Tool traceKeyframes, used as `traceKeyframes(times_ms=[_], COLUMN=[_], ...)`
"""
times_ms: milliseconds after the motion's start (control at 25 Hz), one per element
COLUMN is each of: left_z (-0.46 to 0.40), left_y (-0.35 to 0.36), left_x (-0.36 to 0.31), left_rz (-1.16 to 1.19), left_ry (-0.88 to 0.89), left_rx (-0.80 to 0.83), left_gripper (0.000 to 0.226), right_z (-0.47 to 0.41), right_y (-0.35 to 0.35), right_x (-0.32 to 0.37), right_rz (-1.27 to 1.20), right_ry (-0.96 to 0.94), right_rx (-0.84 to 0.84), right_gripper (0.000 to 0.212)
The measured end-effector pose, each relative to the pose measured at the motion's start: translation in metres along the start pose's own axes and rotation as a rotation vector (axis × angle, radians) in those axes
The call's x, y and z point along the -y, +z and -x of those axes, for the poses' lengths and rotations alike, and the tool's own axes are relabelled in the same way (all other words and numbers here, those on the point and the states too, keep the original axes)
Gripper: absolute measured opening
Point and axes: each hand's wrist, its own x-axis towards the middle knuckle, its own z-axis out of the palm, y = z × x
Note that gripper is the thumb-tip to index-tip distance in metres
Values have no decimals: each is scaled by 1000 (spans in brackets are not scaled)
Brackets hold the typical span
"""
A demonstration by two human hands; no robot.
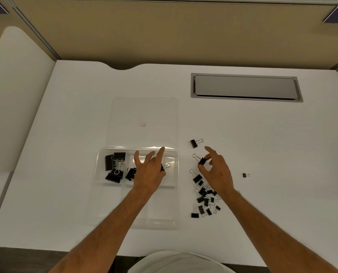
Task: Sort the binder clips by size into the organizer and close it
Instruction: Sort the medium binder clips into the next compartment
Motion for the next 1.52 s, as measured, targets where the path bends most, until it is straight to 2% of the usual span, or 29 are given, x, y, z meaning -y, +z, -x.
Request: traceKeyframes(times_ms=[80, 280, 560, 720, 800, 920, 1040, 1240, 1360, 1520], left_z=[2, 8, 27, 30, 26, 12, -15, -79, -107, -121], left_y=[-1, -10, -10, -5, -6, -9, -13, -16, -7, 6], left_x=[0, 2, 7, 9, 7, -1, -20, -72, -90, -101], left_rz=[34, 170, 243, 256, 270, 301, 298, 220, 76, -88], left_ry=[-13, -65, -117, -135, -129, -98, -12, 59, 99, 85], left_rx=[-4, -69, -123, -134, -149, -181, -164, 47, 119, 121], left_gripper=[90, 87, 85, 82, 79, 69, 58, 70, 54, 33], right_z=[4, 9, 3, 0, 1, 4, 7, 27, 39, 49], right_y=[4, 28, 63, 65, 59, 41, 18, -12, -22, -28], right_x=[13, 54, 55, 52, 53, 50, 32, -6, -23, -38], right_rz=[-29, -4, 405, 421, 344, 127, 26, -21, -35, -57], right_ry=[-29, -267, -449, -477, -487, -410, -253, -96, -24, 20], right_rx=[-14, 69, 99, 77, 84, 13, -71, -99, -95, -126], right_gripper=[74, 82, 88, 96, 94, 76, 66, 76, 78, 78])
